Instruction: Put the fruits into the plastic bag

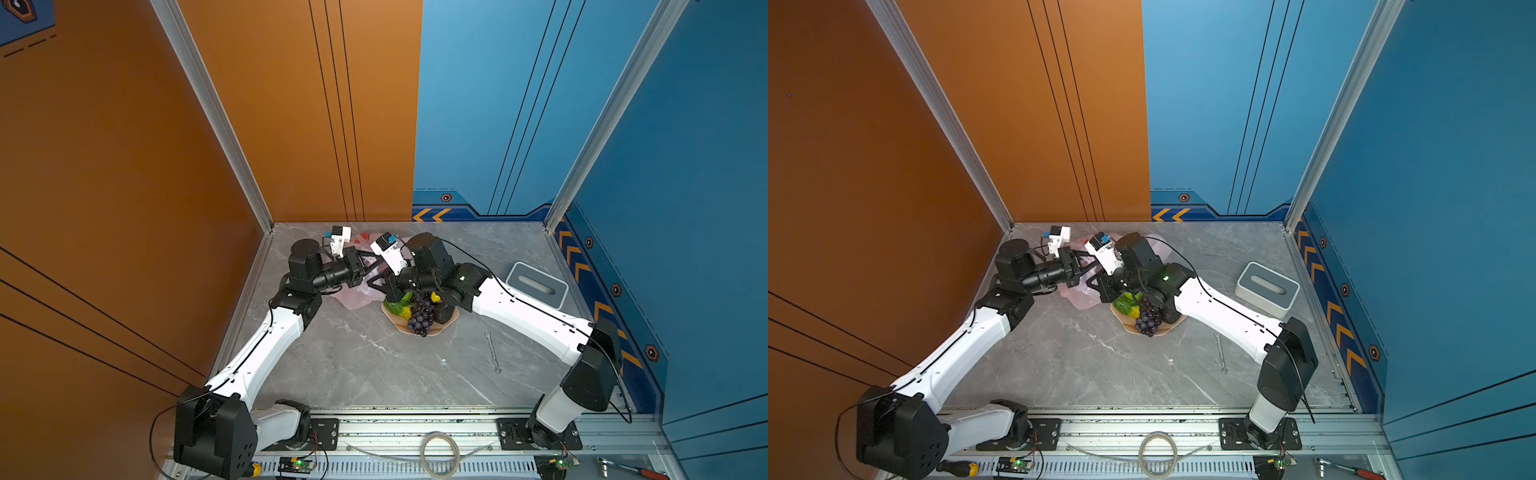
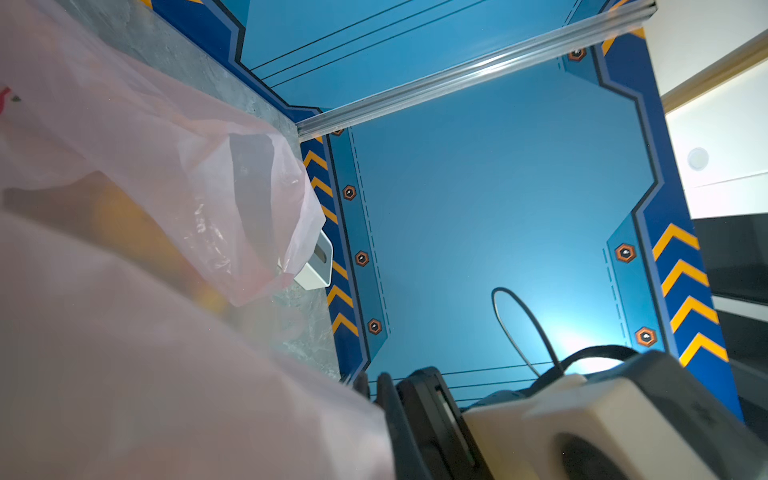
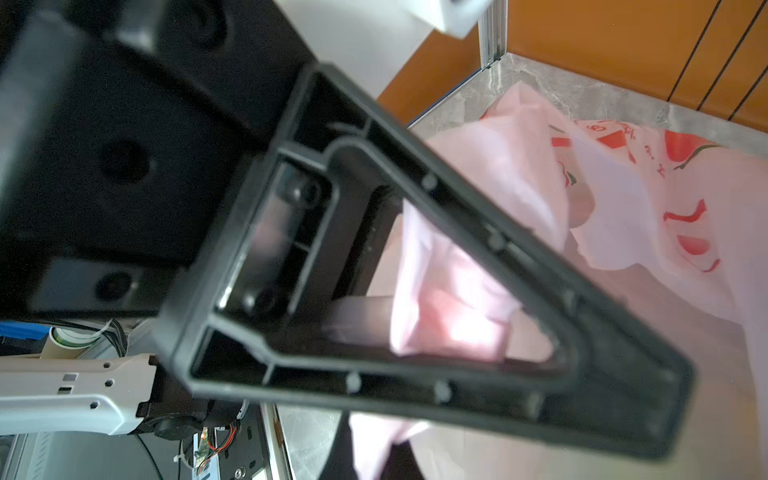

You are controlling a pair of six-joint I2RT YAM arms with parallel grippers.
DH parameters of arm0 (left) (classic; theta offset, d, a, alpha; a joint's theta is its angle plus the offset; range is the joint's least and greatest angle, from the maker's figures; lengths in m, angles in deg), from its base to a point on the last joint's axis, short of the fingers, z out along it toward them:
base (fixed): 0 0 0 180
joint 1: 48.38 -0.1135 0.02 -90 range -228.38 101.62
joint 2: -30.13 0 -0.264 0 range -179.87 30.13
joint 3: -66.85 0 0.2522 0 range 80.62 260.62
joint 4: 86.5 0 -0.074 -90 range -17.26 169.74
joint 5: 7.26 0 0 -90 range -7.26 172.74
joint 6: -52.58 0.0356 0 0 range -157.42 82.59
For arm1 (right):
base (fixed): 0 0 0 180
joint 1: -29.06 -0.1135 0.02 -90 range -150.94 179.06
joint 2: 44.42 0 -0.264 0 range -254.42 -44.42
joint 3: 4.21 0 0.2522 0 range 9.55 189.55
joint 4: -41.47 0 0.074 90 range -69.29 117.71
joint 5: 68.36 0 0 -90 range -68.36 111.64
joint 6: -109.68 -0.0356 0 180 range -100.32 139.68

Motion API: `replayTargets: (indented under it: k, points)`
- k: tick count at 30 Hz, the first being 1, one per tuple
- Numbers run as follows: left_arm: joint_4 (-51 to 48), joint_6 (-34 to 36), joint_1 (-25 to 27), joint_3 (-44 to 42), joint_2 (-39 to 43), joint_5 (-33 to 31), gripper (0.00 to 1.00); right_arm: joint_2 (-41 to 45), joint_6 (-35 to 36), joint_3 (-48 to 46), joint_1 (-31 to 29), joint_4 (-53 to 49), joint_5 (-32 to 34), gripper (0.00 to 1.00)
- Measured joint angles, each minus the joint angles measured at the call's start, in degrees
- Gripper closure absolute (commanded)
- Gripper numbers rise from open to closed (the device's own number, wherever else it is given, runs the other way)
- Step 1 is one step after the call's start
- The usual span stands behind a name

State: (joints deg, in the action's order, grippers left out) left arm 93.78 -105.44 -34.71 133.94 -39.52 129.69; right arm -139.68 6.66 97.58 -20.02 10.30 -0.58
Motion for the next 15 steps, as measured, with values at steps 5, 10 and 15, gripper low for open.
replayTargets:
  k: [5,10,15]
  points:
    - [-0.07,0.04,-0.52,-0.02,0.22,0.07,1.0,1.29,-0.44,-0.13,0.26,-2.51,3.48,0.01]
    - [-0.13,0.09,-1.77,-0.04,1.31,0.74,1.0,9.11,-0.46,-0.79,1.81,-7.74,9.64,0.0]
    - [-0.83,0.76,-2.4,-0.07,2.67,1.86,1.0,15.02,0.28,2.1,5.2,-14.75,16.44,0.0]
